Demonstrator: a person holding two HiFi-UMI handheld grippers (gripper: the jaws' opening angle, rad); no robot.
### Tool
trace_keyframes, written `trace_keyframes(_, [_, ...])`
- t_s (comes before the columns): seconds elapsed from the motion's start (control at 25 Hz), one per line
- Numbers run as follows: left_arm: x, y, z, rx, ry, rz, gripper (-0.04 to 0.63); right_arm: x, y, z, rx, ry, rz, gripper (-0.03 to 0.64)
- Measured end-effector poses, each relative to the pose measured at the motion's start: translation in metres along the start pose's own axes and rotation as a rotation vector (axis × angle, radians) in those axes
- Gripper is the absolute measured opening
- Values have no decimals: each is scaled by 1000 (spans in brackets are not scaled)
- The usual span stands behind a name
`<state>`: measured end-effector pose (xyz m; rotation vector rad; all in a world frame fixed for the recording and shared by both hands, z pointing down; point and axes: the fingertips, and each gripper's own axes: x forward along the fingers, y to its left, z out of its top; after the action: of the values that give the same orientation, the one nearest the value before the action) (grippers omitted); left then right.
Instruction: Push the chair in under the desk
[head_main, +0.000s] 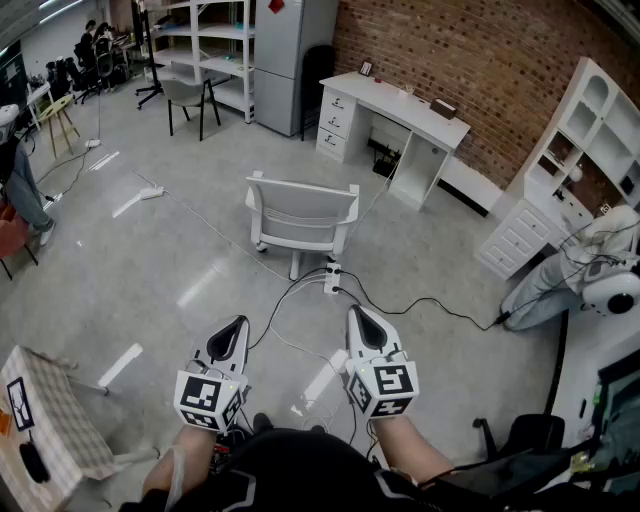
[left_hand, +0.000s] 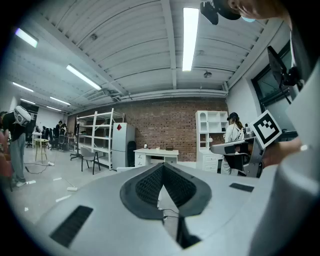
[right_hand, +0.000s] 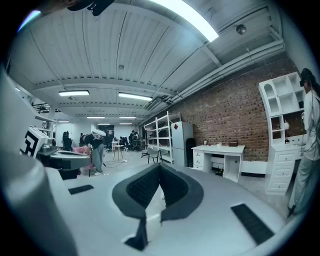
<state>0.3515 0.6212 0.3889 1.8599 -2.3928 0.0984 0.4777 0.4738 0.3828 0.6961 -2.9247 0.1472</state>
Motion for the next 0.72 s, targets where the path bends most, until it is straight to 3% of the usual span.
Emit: trace_keyframes(0.72, [3, 24, 3, -20, -21, -21, 8, 16, 14, 7, 30, -19, -36, 8])
